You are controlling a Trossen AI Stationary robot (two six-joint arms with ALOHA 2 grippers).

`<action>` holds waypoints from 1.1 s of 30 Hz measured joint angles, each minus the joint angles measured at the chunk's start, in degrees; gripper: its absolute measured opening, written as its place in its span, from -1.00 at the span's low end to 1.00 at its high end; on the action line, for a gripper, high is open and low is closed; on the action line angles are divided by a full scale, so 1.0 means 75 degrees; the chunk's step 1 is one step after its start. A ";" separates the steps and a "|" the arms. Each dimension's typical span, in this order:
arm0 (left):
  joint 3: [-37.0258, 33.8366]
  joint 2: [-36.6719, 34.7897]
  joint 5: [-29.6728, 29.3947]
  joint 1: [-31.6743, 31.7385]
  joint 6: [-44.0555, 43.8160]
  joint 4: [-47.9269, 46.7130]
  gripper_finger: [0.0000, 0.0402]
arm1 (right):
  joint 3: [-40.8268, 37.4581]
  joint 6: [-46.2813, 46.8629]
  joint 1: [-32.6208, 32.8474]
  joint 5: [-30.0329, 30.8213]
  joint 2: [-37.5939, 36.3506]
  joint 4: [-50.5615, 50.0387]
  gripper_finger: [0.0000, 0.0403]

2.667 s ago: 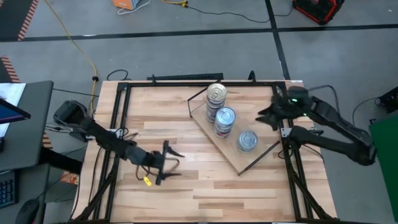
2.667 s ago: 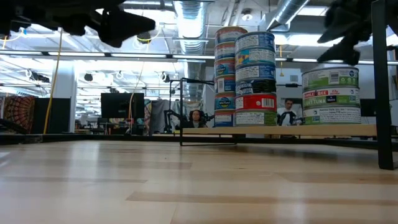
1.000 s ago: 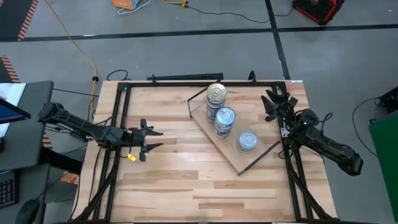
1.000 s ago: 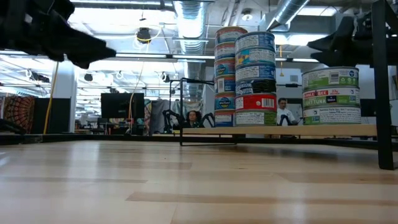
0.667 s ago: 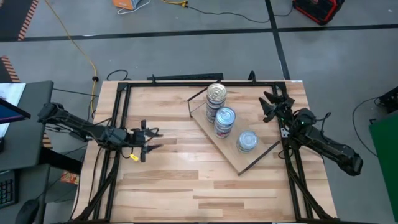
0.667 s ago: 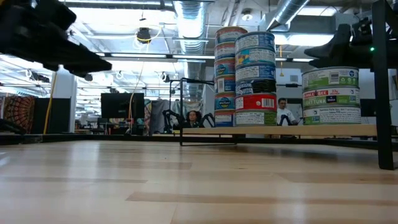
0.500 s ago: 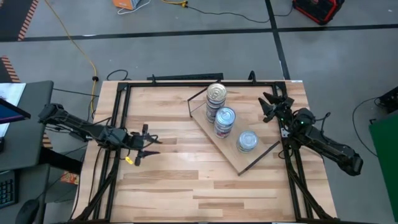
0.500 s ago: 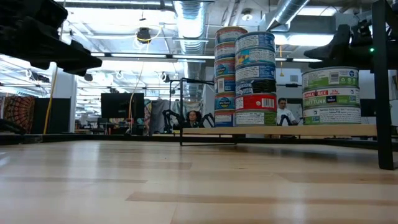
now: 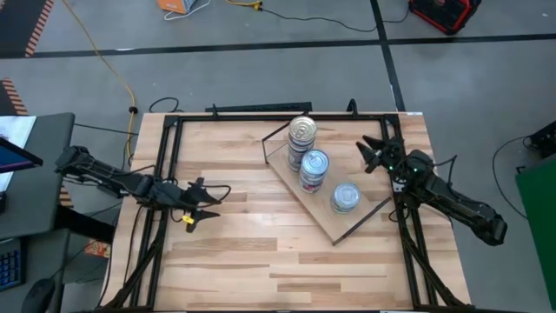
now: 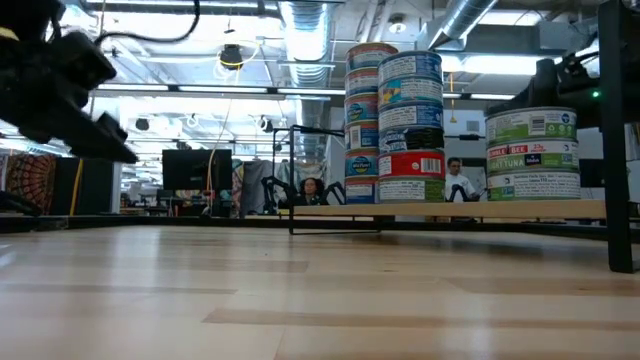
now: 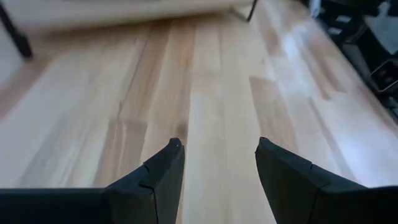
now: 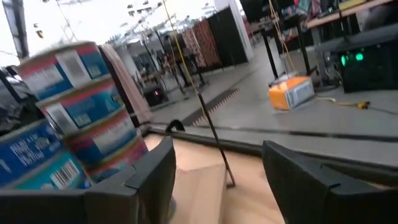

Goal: Stack canned seafood by type on shelf
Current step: Return to Home Position

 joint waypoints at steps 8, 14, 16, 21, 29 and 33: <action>0.0000 -0.0055 -0.0001 0.0000 -0.0141 -0.1238 -0.06 | -0.0002 0.0003 0.0000 -0.0038 0.0005 -0.0377 0.31; 0.0058 -0.1186 -0.0091 0.0006 0.0113 -0.2172 -0.06 | -0.0002 0.0006 0.0003 -0.0036 0.0003 -0.0382 0.31; 0.0050 -0.1571 -0.0080 0.0006 0.0121 -0.2213 -0.06 | -0.0002 0.0006 0.0003 -0.0035 0.0006 -0.0390 0.31; 0.0035 -0.2590 -0.0076 0.0003 0.0092 -0.2184 -0.06 | -0.0002 0.0006 0.0002 -0.0032 0.0006 -0.0398 0.31; 0.0088 -0.3286 -0.0077 0.0003 0.0095 -0.2184 -0.06 | -0.0002 0.0006 0.0003 -0.0029 0.0006 -0.0412 0.31; 0.0105 -0.3187 -0.0079 0.0003 0.0095 -0.2190 -0.06 | -0.0002 0.0006 0.0002 -0.0022 0.0006 -0.0418 0.31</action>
